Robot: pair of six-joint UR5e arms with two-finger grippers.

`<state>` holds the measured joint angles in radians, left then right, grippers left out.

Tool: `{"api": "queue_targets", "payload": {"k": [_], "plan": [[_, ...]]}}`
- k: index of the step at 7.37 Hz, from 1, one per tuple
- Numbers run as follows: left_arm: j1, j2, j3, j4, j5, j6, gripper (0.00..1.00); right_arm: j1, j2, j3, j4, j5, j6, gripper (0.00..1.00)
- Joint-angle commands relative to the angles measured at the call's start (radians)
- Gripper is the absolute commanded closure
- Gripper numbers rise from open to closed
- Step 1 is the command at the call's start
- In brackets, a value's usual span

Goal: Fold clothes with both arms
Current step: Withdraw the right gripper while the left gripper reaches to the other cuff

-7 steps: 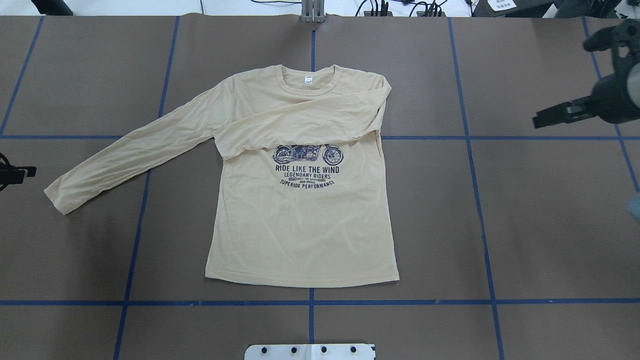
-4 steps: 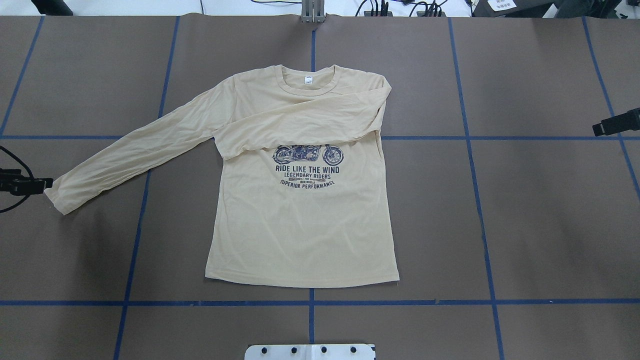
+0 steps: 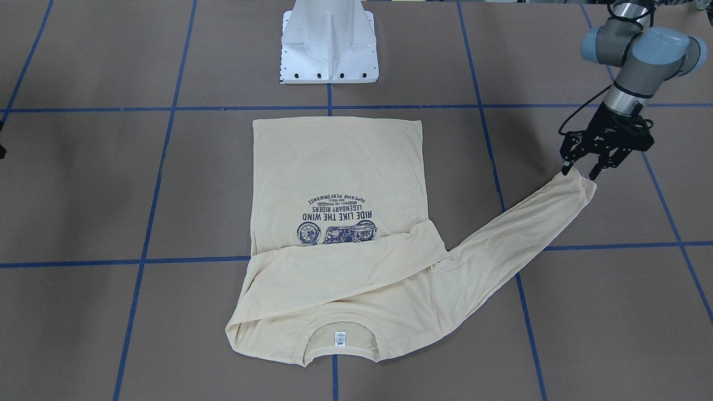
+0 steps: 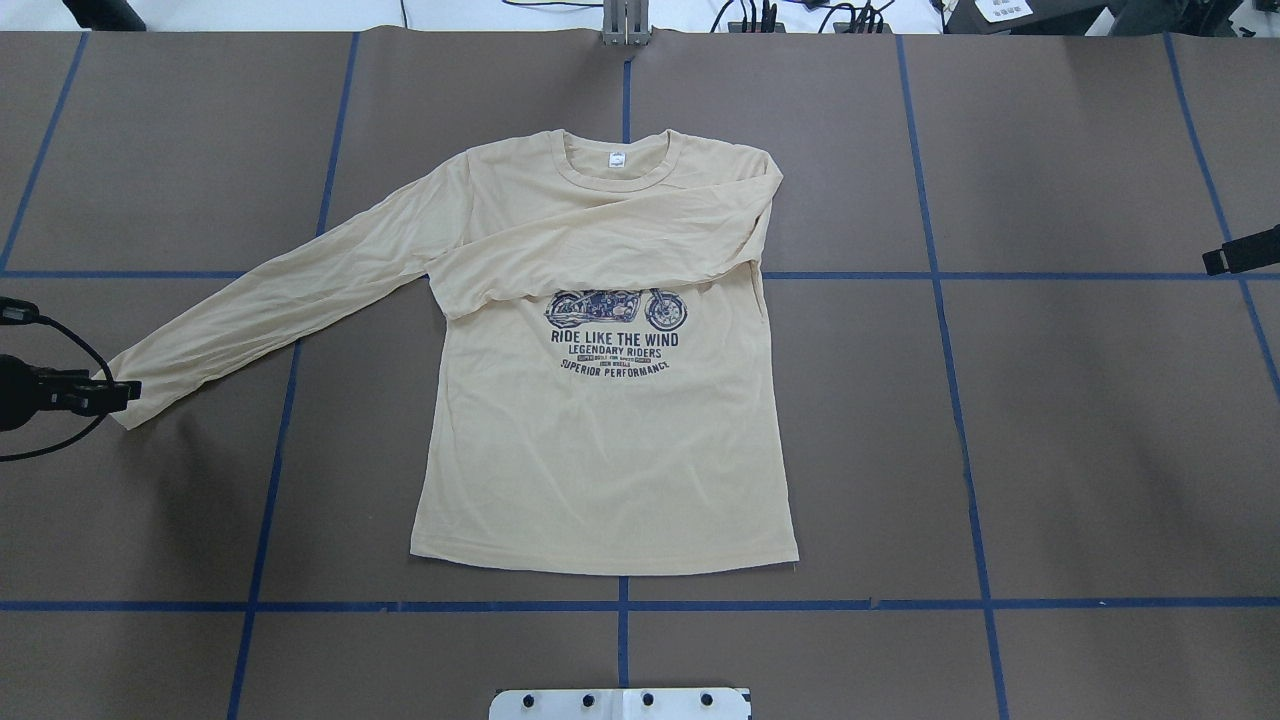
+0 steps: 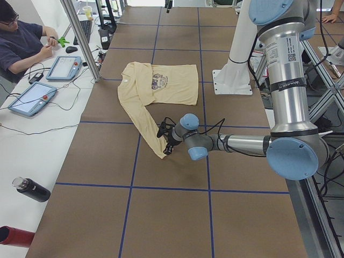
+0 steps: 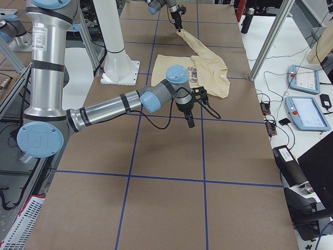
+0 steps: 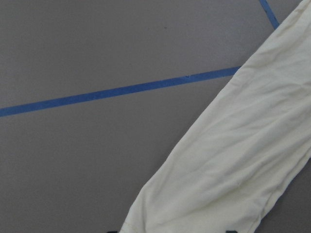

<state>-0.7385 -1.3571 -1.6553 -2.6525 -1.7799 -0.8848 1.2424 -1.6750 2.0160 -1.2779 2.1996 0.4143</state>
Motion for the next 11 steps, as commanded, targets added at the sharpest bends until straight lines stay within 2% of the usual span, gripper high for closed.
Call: {"api": "queue_targets", "payload": {"k": [1, 4, 5, 6, 7, 9, 10, 11], "plan": [[0.033, -0.001, 0.0, 0.0, 0.007, 0.0, 0.44, 0.0, 0.001, 0.0, 0.0, 0.0, 0.0, 0.01], [0.037, 0.013, 0.002, 0.0, 0.016, 0.004, 0.52, 0.0, 0.005, 0.0, 0.0, 0.0, 0.006, 0.01], [0.037, 0.016, 0.002, 0.0, 0.025, 0.006, 0.64, 0.0, 0.005, 0.0, 0.0, 0.0, 0.006, 0.01], [0.037, 0.018, 0.003, 0.0, 0.027, 0.006, 0.94, 0.0, 0.006, 0.001, 0.0, 0.0, 0.008, 0.01], [0.037, 0.018, 0.002, 0.0, 0.028, 0.007, 1.0, 0.0, 0.006, 0.001, 0.0, 0.0, 0.008, 0.01], [0.036, 0.016, -0.018, 0.003, 0.025, 0.021, 1.0, 0.0, 0.006, 0.001, 0.0, 0.0, 0.008, 0.01], [0.028, 0.018, -0.061, 0.02, 0.007, 0.041, 1.0, -0.001, 0.009, 0.0, 0.0, 0.0, 0.008, 0.01], [0.022, 0.001, -0.13, 0.095, -0.027, 0.043, 1.0, -0.001, 0.011, -0.002, 0.0, 0.0, 0.008, 0.0]]}}
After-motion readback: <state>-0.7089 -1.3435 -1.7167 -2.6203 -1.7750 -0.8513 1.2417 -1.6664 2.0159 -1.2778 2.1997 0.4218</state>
